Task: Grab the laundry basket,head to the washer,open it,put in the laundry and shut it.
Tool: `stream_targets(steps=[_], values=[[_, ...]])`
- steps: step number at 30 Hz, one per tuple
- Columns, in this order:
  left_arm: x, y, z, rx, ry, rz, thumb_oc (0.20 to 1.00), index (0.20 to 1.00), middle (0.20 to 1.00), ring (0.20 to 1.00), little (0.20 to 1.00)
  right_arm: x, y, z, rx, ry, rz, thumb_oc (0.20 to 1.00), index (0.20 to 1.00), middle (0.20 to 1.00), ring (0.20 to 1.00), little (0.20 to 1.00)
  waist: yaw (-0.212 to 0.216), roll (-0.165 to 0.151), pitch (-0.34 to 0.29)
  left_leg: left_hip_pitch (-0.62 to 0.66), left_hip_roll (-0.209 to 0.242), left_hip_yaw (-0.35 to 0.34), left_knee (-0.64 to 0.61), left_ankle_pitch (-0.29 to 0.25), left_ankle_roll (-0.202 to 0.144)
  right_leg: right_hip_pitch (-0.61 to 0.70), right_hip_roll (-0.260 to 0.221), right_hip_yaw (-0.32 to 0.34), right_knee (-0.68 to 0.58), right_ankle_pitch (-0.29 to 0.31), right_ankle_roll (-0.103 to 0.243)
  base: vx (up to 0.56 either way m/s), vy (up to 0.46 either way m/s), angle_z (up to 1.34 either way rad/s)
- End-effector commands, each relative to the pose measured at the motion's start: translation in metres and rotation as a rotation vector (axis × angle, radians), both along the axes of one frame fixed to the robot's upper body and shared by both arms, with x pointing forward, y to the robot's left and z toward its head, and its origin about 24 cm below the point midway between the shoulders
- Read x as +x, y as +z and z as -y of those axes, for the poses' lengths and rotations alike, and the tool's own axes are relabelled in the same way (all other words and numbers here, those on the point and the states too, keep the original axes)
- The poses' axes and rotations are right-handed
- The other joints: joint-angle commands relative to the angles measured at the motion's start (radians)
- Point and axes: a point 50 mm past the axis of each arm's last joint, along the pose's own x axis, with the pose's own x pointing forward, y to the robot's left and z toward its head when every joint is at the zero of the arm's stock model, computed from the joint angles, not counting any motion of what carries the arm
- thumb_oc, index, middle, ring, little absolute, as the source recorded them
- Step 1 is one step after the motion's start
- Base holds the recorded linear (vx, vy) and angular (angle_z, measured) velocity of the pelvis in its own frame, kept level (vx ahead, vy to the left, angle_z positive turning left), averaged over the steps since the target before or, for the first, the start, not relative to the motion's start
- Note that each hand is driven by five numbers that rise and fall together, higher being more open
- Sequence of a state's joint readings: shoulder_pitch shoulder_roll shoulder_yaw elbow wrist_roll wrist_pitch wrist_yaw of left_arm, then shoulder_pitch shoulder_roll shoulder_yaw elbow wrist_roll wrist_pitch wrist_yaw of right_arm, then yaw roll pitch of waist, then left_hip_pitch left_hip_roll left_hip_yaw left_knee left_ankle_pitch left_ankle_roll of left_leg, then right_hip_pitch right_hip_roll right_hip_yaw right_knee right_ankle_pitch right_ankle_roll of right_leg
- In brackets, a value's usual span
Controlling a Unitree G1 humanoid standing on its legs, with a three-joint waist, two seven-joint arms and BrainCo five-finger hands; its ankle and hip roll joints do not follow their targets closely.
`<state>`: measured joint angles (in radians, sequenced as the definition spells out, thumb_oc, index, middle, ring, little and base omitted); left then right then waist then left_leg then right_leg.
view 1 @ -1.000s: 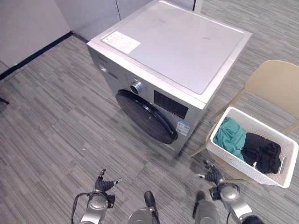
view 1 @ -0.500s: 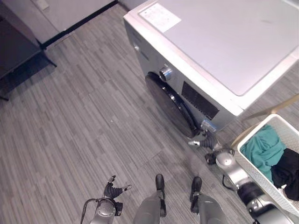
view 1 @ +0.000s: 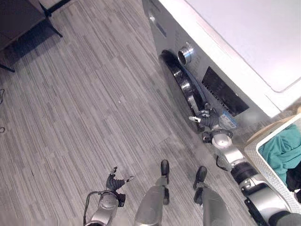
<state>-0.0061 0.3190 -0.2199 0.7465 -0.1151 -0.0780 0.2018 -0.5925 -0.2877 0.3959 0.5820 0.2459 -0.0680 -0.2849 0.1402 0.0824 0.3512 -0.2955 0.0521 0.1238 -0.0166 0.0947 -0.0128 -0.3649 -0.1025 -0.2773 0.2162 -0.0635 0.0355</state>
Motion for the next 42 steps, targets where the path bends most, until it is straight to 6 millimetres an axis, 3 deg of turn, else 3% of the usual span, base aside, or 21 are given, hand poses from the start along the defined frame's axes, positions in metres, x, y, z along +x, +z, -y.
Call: stream_targets(steps=[1, 2, 5, 8, 9, 10, 12, 16, 19, 24, 26, 27, 28, 29, 32, 33, 34, 35, 36, 37, 42], values=[[0.006, 0.008, -0.018, 0.059, 0.028, 0.025, 1.000, 1.000, 1.000, 1.000, 1.000, -0.005, 0.030, -0.066, 0.063, 0.284, 0.112, 1.000, 1.000, 1.000, 1.000, 1.000, 0.042, -0.063, -0.012, 0.003, -0.047, -0.015, -0.004, -0.024, -0.015, 0.071, -0.007, 0.043, -0.128, 0.003, 0.049, 0.01, 0.001, 0.06], [0.010, 0.008, -0.017, 0.055, 0.031, 0.026, 1.000, 1.000, 1.000, 1.000, 1.000, -0.017, 0.037, -0.106, 0.089, 0.455, 0.118, 1.000, 1.000, 1.000, 1.000, 1.000, 0.060, -0.071, 0.001, -0.009, -0.048, -0.028, 0.011, -0.027, -0.015, 0.067, -0.013, 0.032, -0.116, -0.002, 0.046, 0.01, -0.028, 0.07], [0.025, 0.014, -0.013, 0.059, 0.018, 0.060, 1.000, 1.000, 1.000, 1.000, 1.000, -0.036, 0.088, -0.162, 0.098, 0.721, 0.279, 1.000, 1.000, 1.000, 1.000, 1.000, 0.101, -0.080, 0.020, -0.039, -0.051, -0.060, 0.038, -0.032, -0.020, 0.062, -0.022, 0.000, -0.097, -0.014, 0.041, 0.00, -0.083, 0.18], [0.039, 0.022, -0.009, 0.049, 0.025, 0.108, 1.000, 1.000, 1.000, 1.000, 1.000, -0.054, 0.135, -0.186, 0.164, 0.820, 0.456, 1.000, 1.000, 1.000, 1.000, 1.000, 0.130, -0.081, 0.026, -0.066, -0.061, -0.095, 0.059, -0.037, -0.028, 0.060, -0.029, -0.034, -0.084, -0.024, 0.036, 0.01, -0.083, 0.45], [0.039, 0.022, -0.009, 0.049, 0.025, 0.109, 1.000, 1.000, 1.000, 1.000, 1.000, -0.054, 0.136, -0.186, 0.164, 0.820, 0.456, 1.000, 1.000, 1.000, 1.000, 1.000, 0.129, -0.081, 0.026, -0.067, -0.061, -0.096, 0.060, -0.038, -0.028, 0.060, -0.029, -0.035, -0.083, -0.025, 0.036, 0.10, -0.098, 0.71], [0.043, 0.024, -0.009, 0.042, 0.038, 0.125, 1.000, 1.000, 1.000, 1.000, 1.000, -0.056, 0.152, -0.184, 0.174, 0.805, 0.532, 1.000, 1.000, 1.000, 1.000, 1.000, 0.143, -0.086, 0.024, -0.062, -0.064, -0.114, 0.067, -0.064, -0.035, 0.073, -0.029, -0.042, -0.073, -0.053, 0.039, 0.10, -0.078, 0.69], [0.042, 0.025, -0.010, 0.042, 0.039, 0.126, 1.000, 1.000, 1.000, 1.000, 1.000, -0.055, 0.153, -0.181, 0.155, 0.792, 0.546, 1.000, 1.000, 1.000, 1.000, 1.000, 0.147, -0.087, 0.025, -0.062, -0.066, -0.122, 0.071, -0.068, -0.035, 0.077, -0.029, -0.046, -0.072, -0.058, 0.038, 0.07, -0.043, 0.84], [0.040, 0.025, -0.016, 0.065, 0.029, 0.114, 1.000, 1.000, 1.000, 1.000, 1.000, -0.038, 0.136, -0.160, 0.061, 0.695, 0.495, 1.000, 1.000, 1.000, 1.000, 1.000, 0.148, -0.105, 0.026, -0.059, -0.064, -0.123, 0.071, -0.071, -0.032, 0.090, -0.028, -0.051, -0.078, -0.059, 0.041, 0.01, -0.003, 0.37], [0.045, 0.037, -0.014, 0.081, -0.016, 0.160, 1.000, 1.000, 1.000, 1.000, 1.000, -0.021, 0.103, -0.116, -0.032, 0.561, 0.394, 1.000, 1.000, 1.000, 1.000, 1.000, 0.109, -0.129, 0.039, -0.057, -0.055, -0.086, 0.061, -0.053, -0.021, 0.078, -0.026, -0.035, -0.095, -0.016, 0.042, -0.08, 0.057, -0.12], [0.066, 0.059, 0.003, 0.109, -0.101, 0.270, 1.000, 1.000, 1.000, 1.000, 1.000, -0.043, 0.050, -0.075, -0.088, 0.509, 0.282, 1.000, 1.000, 1.000, 1.000, 1.000, 0.030, -0.142, 0.049, -0.030, -0.047, -0.026, 0.037, -0.057, -0.018, 0.067, -0.021, 0.017, -0.107, 0.005, 0.056, -0.06, 0.087, -0.56], [0.079, 0.072, 0.011, 0.105, -0.122, 0.334, 1.000, 1.000, 1.000, 1.000, 1.000, -0.055, 0.017, -0.053, -0.073, 0.463, 0.171, 1.000, 1.000, 1.000, 1.000, 1.000, -0.014, -0.144, 0.049, -0.022, -0.045, -0.003, 0.026, -0.058, -0.016, 0.059, -0.020, 0.034, -0.111, 0.012, 0.060, -0.03, 0.059, -0.63], [0.079, 0.072, 0.011, 0.105, -0.123, 0.333, 1.000, 1.000, 1.000, 1.000, 1.000, -0.055, 0.017, -0.053, -0.073, 0.463, 0.170, 1.000, 1.000, 1.000, 1.000, 1.000, -0.013, -0.144, 0.049, -0.022, -0.044, -0.002, 0.026, -0.058, -0.016, 0.058, -0.020, 0.035, -0.111, 0.012, 0.060, -0.04, 0.076, -0.28], [0.094, 0.087, 0.014, 0.132, -0.131, 0.395, 1.000, 1.000, 1.000, 1.000, 1.000, -0.071, -0.016, -0.033, -0.064, 0.418, 0.048, 1.000, 1.000, 1.000, 1.000, 1.000, -0.056, -0.146, 0.048, -0.021, -0.043, 0.021, 0.021, -0.059, -0.014, 0.042, -0.018, 0.054, -0.109, 0.019, 0.065, -0.04, 0.074, -0.33], [0.102, 0.096, 0.014, 0.145, -0.127, 0.424, 1.000, 1.000, 1.000, 1.000, 1.000, -0.075, -0.026, -0.022, -0.062, 0.388, 0.006, 1.000, 1.000, 1.000, 1.000, 1.000, -0.079, -0.149, 0.049, -0.023, -0.041, 0.033, 0.019, -0.058, -0.013, 0.034, -0.017, 0.062, -0.109, 0.024, 0.067, -0.06, 0.110, -0.42], [0.127, 0.123, -0.004, 0.227, -0.075, 0.483, 1.000, 1.000, 1.000, 1.000, 1.000, -0.087, -0.050, 0.004, -0.077, 0.313, -0.098, 1.000, 1.000, 1.000, 1.000, 1.000, -0.131, -0.156, 0.052, -0.030, -0.037, 0.061, 0.018, -0.057, -0.012, 0.005, -0.010, 0.088, -0.107, 0.035, 0.070, -0.02, 0.064, -0.54], [0.142, 0.143, -0.032, 0.316, 0.001, 0.489, 1.000, 1.000, 1.000, 1.000, 1.000, -0.091, -0.058, 0.019, -0.076, 0.269, -0.133, 1.000, 1.000, 1.000, 1.000, 1.000, -0.164, -0.162, 0.058, -0.026, -0.032, 0.072, 0.015, -0.077, -0.020, -0.008, -0.003, 0.111, -0.099, 0.020, 0.081, -0.05, 0.043, -0.48], [0.143, 0.144, -0.032, 0.316, 0.001, 0.493, 1.000, 1.000, 1.000, 1.000, 1.000, -0.091, -0.057, 0.019, -0.076, 0.268, -0.130, 1.000, 1.000, 1.000, 1.000, 1.000, -0.163, -0.165, 0.062, -0.041, -0.032, 0.081, 0.020, -0.054, -0.013, -0.020, -0.006, 0.105, -0.102, 0.043, 0.074, 0.03, 0.039, -0.40], [0.148, 0.155, -0.049, 0.363, 0.042, 0.485, 1.000, 1.000, 1.000, 1.000, 1.000, -0.092, -0.058, 0.025, -0.077, 0.257, -0.138, 1.000, 1.000, 1.000, 1.000, 1.000, -0.180, -0.167, 0.060, -0.037, -0.029, 0.081, 0.018, -0.073, -0.021, -0.021, 0.001, 0.118, -0.099, 0.025, 0.082, -0.02, 0.013, -0.20], [0.148, 0.156, -0.049, 0.363, 0.041, 0.487, 1.000, 1.000, 1.000, 1.000, 1.000, -0.092, -0.058, 0.025, -0.076, 0.257, -0.136, 1.000, 1.000, 1.000, 1.000, 1.000, -0.178, -0.167, 0.062, -0.036, -0.029, 0.081, 0.018, -0.074, -0.021, -0.021, 0.000, 0.118, -0.098, 0.024, 0.082, 0.05, 0.026, -0.41], [0.156, 0.177, -0.074, 0.414, 0.117, 0.489, 1.000, 1.000, 1.000, 1.000, 1.000, -0.093, -0.056, 0.036, -0.071, 0.231, -0.134, 1.000, 1.000, 1.000, 1.000, 1.000, -0.203, -0.174, 0.070, -0.052, -0.026, 0.095, 0.020, -0.068, -0.023, -0.041, 0.005, 0.124, -0.099, 0.034, 0.086, -0.03, 0.008, -0.47], [0.159, 0.215, -0.109, 0.429, 0.265, 0.543, 1.000, 1.000, 1.000, 1.000, 1.000, -0.095, -0.047, 0.044, -0.026, 0.204, -0.092, 1.000, 1.000, 1.000, 1.000, 1.000, -0.239, -0.188, 0.104, -0.103, -0.016, 0.110, 0.036, -0.055, -0.025, -0.099, 0.011, 0.124, -0.085, 0.045, 0.086, -0.03, 0.005, -0.26]])
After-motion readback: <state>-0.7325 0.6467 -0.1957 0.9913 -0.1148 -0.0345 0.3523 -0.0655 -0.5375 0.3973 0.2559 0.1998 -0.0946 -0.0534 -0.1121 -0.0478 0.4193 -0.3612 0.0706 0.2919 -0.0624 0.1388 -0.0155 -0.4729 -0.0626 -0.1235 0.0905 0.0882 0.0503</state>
